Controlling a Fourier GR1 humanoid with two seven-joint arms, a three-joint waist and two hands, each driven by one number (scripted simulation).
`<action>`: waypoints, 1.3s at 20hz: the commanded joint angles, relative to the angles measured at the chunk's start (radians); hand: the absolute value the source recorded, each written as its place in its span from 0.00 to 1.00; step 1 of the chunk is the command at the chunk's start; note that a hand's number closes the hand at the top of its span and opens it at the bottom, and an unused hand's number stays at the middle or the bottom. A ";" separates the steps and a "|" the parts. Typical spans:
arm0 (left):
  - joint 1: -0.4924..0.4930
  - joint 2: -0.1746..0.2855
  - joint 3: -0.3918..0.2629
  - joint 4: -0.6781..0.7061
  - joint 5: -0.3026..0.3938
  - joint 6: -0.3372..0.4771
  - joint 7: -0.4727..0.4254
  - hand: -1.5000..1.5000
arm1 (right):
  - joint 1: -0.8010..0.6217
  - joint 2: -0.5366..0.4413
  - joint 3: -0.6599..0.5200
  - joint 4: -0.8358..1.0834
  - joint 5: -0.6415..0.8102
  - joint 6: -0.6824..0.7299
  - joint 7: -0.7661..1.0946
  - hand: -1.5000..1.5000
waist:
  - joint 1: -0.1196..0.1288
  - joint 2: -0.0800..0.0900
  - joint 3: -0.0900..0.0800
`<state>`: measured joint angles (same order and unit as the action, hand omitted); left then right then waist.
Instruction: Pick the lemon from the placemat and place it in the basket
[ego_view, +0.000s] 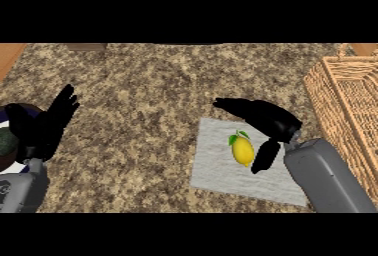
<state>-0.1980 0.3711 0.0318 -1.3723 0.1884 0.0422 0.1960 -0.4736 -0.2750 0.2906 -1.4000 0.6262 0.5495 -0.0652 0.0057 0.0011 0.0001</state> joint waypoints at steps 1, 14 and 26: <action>0.014 -0.008 0.038 0.062 -0.024 -0.030 -0.069 0.50 | 0.036 -0.026 -0.018 -0.044 0.032 0.052 -0.010 0.00 | -0.006 -0.001 0.000; -0.042 -0.027 0.087 0.018 -0.037 -0.084 0.047 0.50 | -0.012 0.000 -0.095 0.139 0.098 0.064 -0.202 0.00 | -0.003 0.000 0.000; -0.023 -0.060 0.119 0.027 -0.086 -0.092 -0.003 0.50 | 0.051 0.043 -0.067 0.089 0.224 0.015 -0.212 0.00 | -0.003 0.000 0.000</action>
<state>-0.2049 0.2979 0.1154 -1.4011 0.0993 -0.0184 0.2285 -0.3958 -0.2610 0.2241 -1.3653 0.8038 0.5936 -0.2802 0.0011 -0.0004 0.0000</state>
